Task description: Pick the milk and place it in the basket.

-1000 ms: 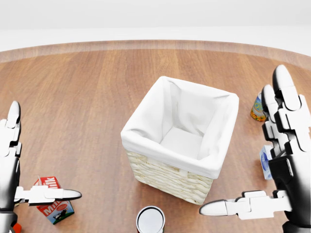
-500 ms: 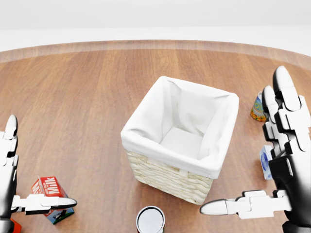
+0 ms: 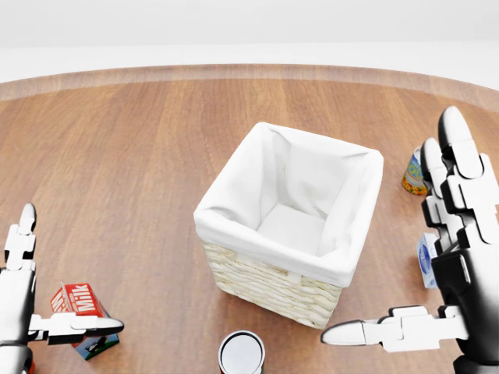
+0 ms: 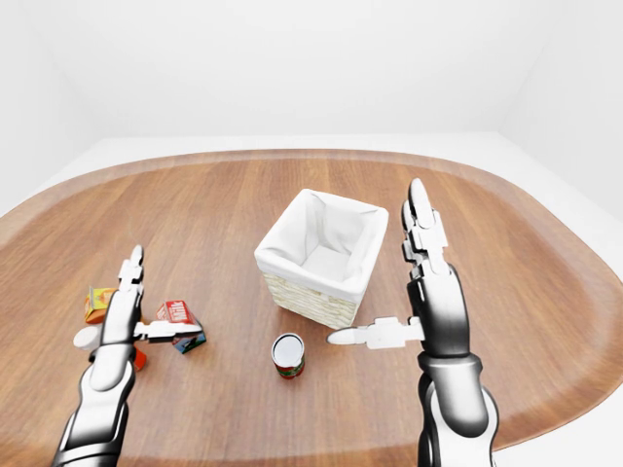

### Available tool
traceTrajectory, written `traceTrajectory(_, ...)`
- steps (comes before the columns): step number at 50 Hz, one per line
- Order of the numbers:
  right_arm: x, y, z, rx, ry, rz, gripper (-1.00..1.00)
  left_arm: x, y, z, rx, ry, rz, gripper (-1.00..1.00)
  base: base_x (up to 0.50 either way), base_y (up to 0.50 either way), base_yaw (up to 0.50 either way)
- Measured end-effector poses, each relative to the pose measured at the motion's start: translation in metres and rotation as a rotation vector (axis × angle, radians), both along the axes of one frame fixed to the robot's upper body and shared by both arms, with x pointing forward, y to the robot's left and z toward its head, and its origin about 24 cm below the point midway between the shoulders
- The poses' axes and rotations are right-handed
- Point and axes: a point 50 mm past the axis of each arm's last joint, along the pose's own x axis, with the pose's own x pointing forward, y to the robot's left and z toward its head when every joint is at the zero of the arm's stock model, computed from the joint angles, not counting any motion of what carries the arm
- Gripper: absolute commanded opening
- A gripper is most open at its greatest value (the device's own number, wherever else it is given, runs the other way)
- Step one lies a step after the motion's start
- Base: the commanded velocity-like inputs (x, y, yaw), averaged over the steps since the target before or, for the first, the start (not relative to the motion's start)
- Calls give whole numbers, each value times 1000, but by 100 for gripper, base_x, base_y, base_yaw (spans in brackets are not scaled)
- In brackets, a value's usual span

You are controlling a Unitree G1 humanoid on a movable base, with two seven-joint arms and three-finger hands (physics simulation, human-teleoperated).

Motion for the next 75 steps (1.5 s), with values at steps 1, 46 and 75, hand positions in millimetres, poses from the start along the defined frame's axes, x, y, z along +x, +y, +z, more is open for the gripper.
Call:
traceTrajectory(1,0,0,0,0,0,0,100,1,0,-1,-2,4,1,100,0,0,0)
traceTrajectory(46,-3,1,3,0,-14,7,100,23,21,-55,-10,248,136,100,0,0,0)
traceTrajectory(75,-3,1,3,2,-16,4,100,23,29,-81,-36,389,187,-100,0,0,0)
